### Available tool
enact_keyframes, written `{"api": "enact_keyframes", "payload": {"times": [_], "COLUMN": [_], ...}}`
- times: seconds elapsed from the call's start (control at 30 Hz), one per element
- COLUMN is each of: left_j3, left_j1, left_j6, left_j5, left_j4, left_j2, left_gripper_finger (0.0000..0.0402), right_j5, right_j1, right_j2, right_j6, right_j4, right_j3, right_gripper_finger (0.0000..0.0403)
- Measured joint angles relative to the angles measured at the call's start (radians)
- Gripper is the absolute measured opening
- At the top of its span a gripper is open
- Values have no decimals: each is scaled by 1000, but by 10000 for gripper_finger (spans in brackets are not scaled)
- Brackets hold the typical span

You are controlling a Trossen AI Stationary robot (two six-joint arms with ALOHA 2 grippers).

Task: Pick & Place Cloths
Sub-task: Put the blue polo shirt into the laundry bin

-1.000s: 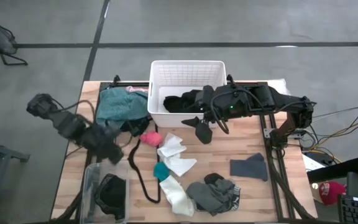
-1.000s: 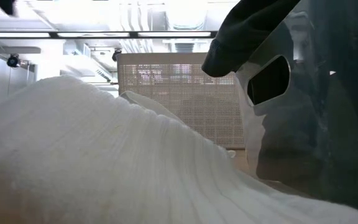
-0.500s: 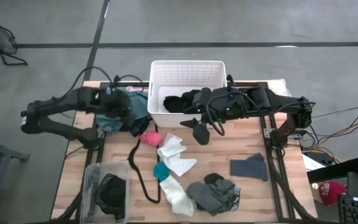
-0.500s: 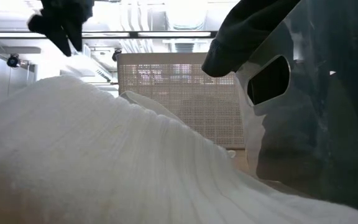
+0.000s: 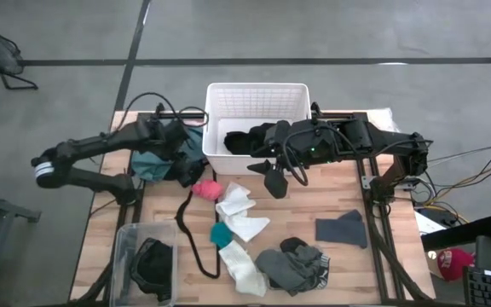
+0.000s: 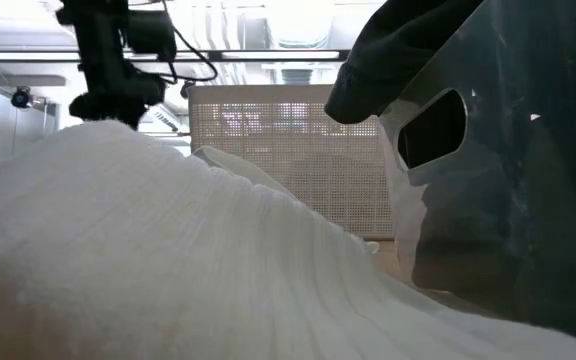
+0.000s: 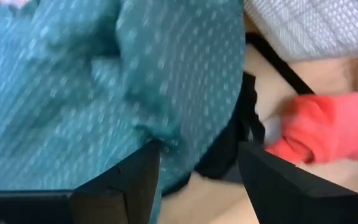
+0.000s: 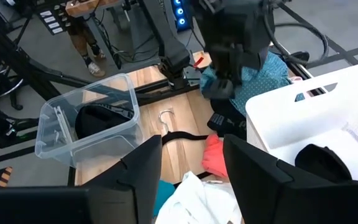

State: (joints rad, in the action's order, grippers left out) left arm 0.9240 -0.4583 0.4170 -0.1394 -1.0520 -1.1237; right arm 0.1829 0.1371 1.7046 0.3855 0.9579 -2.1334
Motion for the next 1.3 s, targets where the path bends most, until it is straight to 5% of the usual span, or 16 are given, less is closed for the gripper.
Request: {"api": "enact_keyframes", "payload": {"times": [0.37, 0.5, 0.7, 0.87, 1.3], "left_j3": [-78, -79, -79, -65, 300], "left_j1": [-11, -25, -33, -32, -31], "left_j6": [37, 16, 4, 15, 112], "left_j5": [-129, -131, -85, -82, -140], "left_j4": [49, 59, 63, 1, -210], "left_j2": [-87, -120, -135, -77, 232], "left_gripper_finger": [210, 156, 17, 6, 2], "right_j5": [1, 1, 2, 2, 6], "right_j1": [-1, -1, 0, 0, 0], "right_j2": [0, 0, 0, 0, 0], "right_j6": [-4, -4, -23, -23, -78], "right_j4": [-13, -14, -14, -13, -28], "right_j3": [0, 0, 0, 0, 0], "right_gripper_finger": [132, 121, 103, 85, 50]}}
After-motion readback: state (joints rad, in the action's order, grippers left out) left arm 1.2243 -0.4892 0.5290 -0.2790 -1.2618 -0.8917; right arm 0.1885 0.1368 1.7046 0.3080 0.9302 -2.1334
